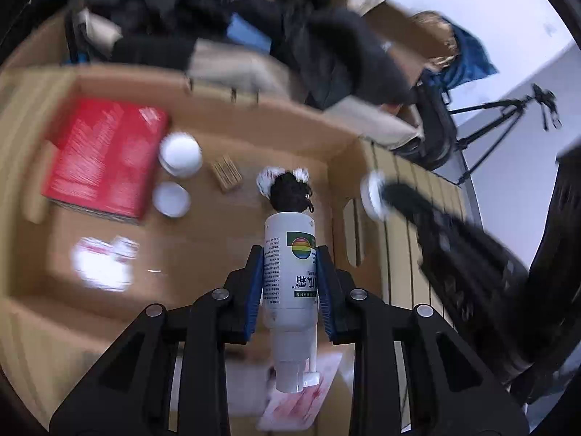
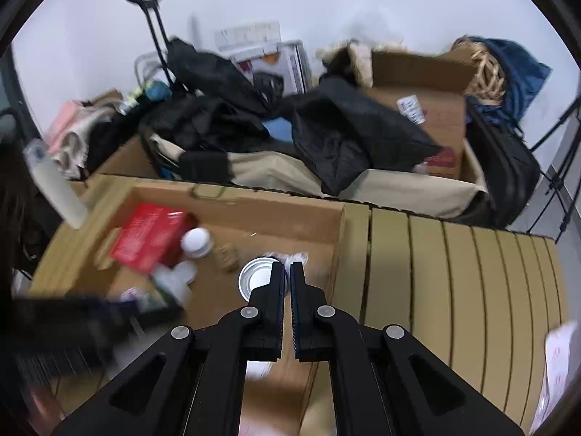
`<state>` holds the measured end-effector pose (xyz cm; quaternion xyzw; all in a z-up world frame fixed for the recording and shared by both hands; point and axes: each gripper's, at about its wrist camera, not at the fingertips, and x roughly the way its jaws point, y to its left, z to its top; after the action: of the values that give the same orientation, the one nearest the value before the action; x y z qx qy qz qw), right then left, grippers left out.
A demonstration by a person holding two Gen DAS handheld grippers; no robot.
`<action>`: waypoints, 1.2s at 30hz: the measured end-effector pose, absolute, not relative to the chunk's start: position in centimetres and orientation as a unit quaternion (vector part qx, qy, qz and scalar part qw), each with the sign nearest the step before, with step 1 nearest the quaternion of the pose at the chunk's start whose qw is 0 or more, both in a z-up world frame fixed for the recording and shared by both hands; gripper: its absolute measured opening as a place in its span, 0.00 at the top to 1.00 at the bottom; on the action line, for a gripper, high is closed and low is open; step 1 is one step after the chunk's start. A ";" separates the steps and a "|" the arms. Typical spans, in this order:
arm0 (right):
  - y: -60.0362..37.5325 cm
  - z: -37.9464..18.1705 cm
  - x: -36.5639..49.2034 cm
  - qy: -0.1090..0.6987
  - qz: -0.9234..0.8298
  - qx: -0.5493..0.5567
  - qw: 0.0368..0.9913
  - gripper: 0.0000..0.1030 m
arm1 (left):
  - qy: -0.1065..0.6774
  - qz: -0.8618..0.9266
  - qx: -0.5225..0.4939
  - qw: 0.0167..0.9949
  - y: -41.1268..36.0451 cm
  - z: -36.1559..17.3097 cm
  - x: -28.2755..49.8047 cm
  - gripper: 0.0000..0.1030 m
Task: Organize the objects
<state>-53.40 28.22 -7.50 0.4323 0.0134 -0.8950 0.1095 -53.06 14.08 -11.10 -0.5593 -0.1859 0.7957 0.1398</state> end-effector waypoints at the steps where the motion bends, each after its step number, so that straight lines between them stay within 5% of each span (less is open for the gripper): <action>1: 28.3 -8.2 -54.6 0.014 -0.894 0.436 0.105 0.96 | -0.199 0.788 -0.565 0.143 14.7 -12.3 -53.6 0.77; 3: 28.6 -9.9 -57.0 0.007 -0.883 0.456 0.107 0.96 | -0.205 0.781 -0.571 0.151 15.8 -13.6 -54.0 0.75; 7: 28.8 -11.9 -59.0 0.013 -0.876 0.471 0.106 0.96 | -0.169 0.778 -0.570 0.202 17.2 -14.4 -53.8 0.50; 15: 28.8 -9.5 -57.4 0.015 -0.888 0.447 0.106 0.93 | -0.161 0.826 -0.521 0.142 9.5 -8.9 -51.9 0.44; 19: 29.2 -6.6 -55.5 0.011 -0.892 0.441 0.096 0.91 | -0.095 0.855 -0.502 0.086 5.9 -5.4 -49.6 0.41; 22: 29.3 -2.6 -52.0 0.027 -0.902 0.421 0.097 0.69 | -0.072 0.864 -0.495 0.058 2.6 -2.7 -46.9 0.40; 24: 29.3 0.1 -49.5 0.033 -0.906 0.410 0.101 0.10 | -0.074 0.872 -0.482 0.046 0.0 -0.4 -44.8 0.32; 30: 29.6 5.3 -39.3 0.039 -0.913 0.385 0.130 0.08 | -0.057 0.888 -0.453 0.053 -3.6 4.4 -36.2 0.00; 36: 29.3 4.1 -25.0 0.049 -0.909 0.369 0.187 0.08 | 0.004 0.912 -0.406 0.060 -4.9 4.3 -24.5 0.00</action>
<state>-24.99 29.26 4.09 0.3685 0.0491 -0.9092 0.1873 -24.48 -4.86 4.27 -0.4062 0.0040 0.9118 0.0599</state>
